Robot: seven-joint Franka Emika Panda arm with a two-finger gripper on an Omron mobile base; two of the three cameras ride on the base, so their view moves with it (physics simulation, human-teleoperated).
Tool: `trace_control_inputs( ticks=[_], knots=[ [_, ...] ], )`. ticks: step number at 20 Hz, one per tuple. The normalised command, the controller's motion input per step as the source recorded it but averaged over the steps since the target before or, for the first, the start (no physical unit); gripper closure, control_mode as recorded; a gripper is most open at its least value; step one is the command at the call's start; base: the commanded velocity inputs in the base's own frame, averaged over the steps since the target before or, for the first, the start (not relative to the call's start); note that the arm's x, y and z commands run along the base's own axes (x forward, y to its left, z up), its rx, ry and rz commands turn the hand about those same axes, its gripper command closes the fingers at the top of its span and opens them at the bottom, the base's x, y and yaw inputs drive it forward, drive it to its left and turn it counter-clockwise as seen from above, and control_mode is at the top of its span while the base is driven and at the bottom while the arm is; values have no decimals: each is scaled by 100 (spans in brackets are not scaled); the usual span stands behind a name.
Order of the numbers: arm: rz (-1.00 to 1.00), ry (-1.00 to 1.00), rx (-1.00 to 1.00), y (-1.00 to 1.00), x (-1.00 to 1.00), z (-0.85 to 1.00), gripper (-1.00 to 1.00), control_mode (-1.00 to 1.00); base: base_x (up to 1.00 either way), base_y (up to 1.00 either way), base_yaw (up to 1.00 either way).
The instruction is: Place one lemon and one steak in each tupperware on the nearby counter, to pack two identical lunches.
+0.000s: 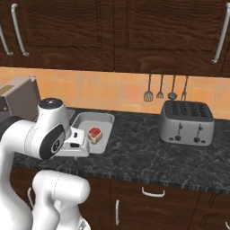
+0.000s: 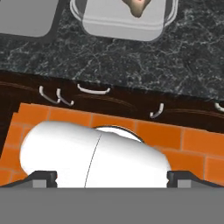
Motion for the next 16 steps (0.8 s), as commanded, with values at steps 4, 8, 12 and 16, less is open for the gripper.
trace_control_inputs(
  ticks=[4, 8, 12, 16],
  knots=[
    [0, 0, 0, 0, 0, 0, -100, 100, -99, -56, -25],
    [0, 0, 0, 0, 0, 0, -100, 100, -98, -76, -35],
    [0, 0, 0, 0, 0, 0, -100, 100, -76, -94, -42],
    [0, 0, 0, 0, 0, 0, -100, 100, -19, -100, -31]
  ],
)
